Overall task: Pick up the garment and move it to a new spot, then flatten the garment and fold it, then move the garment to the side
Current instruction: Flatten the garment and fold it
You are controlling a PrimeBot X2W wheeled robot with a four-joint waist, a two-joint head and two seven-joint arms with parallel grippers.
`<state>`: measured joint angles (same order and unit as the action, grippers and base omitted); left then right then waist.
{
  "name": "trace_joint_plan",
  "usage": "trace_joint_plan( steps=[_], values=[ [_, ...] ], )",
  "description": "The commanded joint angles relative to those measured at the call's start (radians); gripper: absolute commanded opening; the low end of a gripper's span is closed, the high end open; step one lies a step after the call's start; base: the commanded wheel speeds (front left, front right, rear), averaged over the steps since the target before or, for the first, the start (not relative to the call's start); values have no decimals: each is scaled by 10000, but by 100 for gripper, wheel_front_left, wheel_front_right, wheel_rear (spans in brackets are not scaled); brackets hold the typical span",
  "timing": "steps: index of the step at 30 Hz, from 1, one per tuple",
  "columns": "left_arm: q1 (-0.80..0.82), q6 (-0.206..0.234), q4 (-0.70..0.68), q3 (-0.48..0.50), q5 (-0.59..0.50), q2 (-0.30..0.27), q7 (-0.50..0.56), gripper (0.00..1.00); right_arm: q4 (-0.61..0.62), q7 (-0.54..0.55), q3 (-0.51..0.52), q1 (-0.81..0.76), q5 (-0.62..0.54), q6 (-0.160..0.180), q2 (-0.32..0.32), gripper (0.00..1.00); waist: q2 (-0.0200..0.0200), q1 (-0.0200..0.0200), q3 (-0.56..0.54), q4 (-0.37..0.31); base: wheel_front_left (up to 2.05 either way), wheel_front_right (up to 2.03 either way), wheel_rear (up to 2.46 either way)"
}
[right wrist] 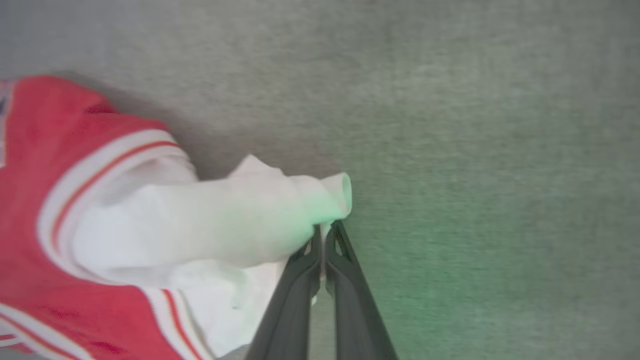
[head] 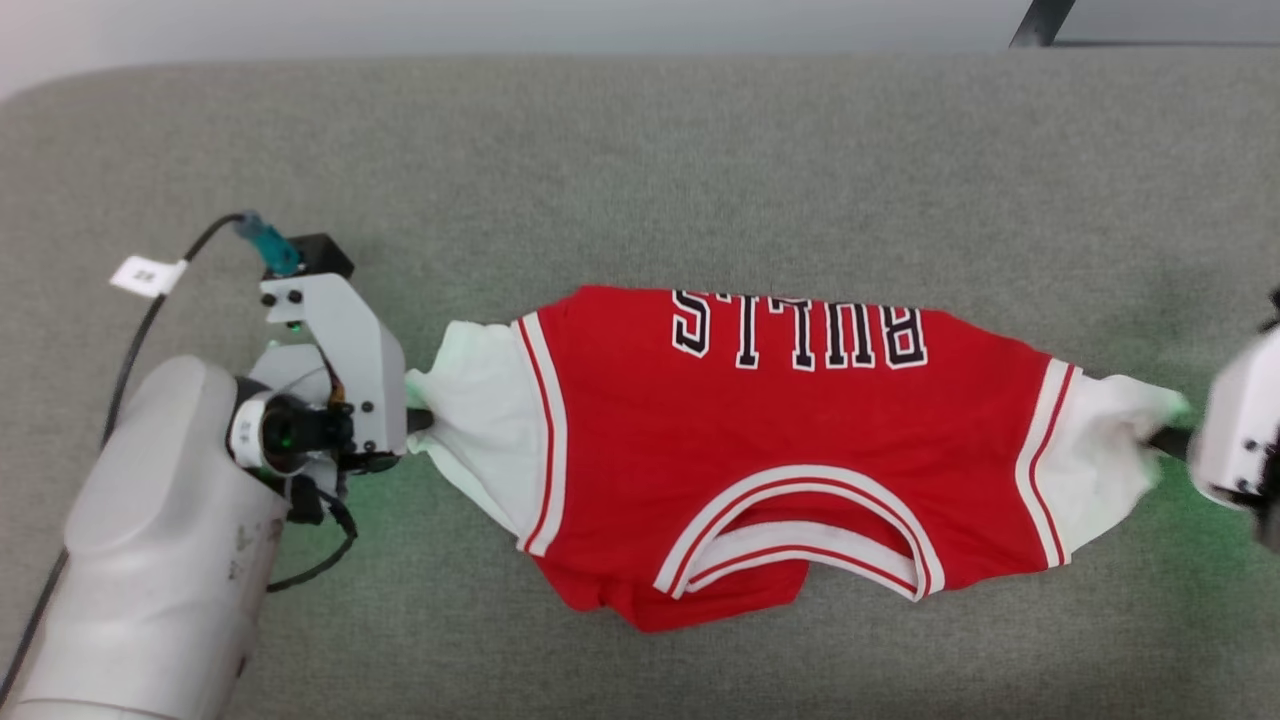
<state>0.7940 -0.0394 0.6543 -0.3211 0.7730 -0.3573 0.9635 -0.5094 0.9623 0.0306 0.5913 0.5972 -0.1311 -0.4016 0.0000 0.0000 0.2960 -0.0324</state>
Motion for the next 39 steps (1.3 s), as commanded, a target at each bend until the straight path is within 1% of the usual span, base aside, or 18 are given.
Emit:
trace_joint_plan(
  steps=[1,4,9,13,16,18,20,22,24,26,31,35,37,39],
  values=[
    [16,-19,35,-77,63,92,150,0,142,48,47,235,206,7,237,0,0,0,-351,12,0,0,0],
    [428,56,-167,-47,57,38,275,0,463,147,218,510,468,7,280,0,0,0,-754,48,0,0,0],
    [1096,265,-449,-69,-8,93,559,0,904,125,504,1324,364,7,612,0,0,0,-1484,89,0,0,0],
    [1912,402,-595,-29,-108,118,521,0,1027,-57,672,2239,137,7,1097,0,0,0,-1995,78,0,0,0],
    [2564,471,-599,32,-199,145,323,0,964,-470,876,3112,-187,7,1439,0,0,0,-2295,54,0,0,0],
    [3025,491,-528,92,-293,112,132,0,786,-821,1000,3705,-406,7,1734,0,0,0,-2428,13,0,0,0],
    [3526,503,-462,186,-413,94,-278,0,565,-1339,1134,4358,-601,7,1917,0,0,0,-2503,-5,0,0,0],
    [3979,490,-373,222,-596,63,-739,0,338,-1881,973,4960,-763,7,2095,0,0,0,-2573,-49,0,0,0],
    [4453,580,-168,329,-697,79,-1131,0,-88,-2401,1002,5478,-937,7,2155,0,0,0,-2622,-73,0,0,0],
    [4893,546,15,414,-738,154,-1450,0,-509,-2882,945,5987,-1047,7,2225,0,0,0,-2679,-78,0,0,0],
    [5763,688,663,541,-879,270,-2297,0,-1578,-3805,588,6922,-1287,7,2289,0,0,0,-2840,-42,0,0,0],
    [6197,485,1092,528,-887,353,-2706,0,-2157,-4402,207,7414,-1160,7,2255,0,0,0,-2804,-6,0,0,0],
    [6479,395,1239,611,-833,369,-2974,0,-2289,-4829,93,7674,-1103,7,2160,0,0,0,-2638,16,0,0,0],
    [6538,355,1298,621,-823,392,-3091,0,-2366,-5003,15,7756,-1086,7,2109,0,0,0,-2536,22,0,0,0]
  ],
)
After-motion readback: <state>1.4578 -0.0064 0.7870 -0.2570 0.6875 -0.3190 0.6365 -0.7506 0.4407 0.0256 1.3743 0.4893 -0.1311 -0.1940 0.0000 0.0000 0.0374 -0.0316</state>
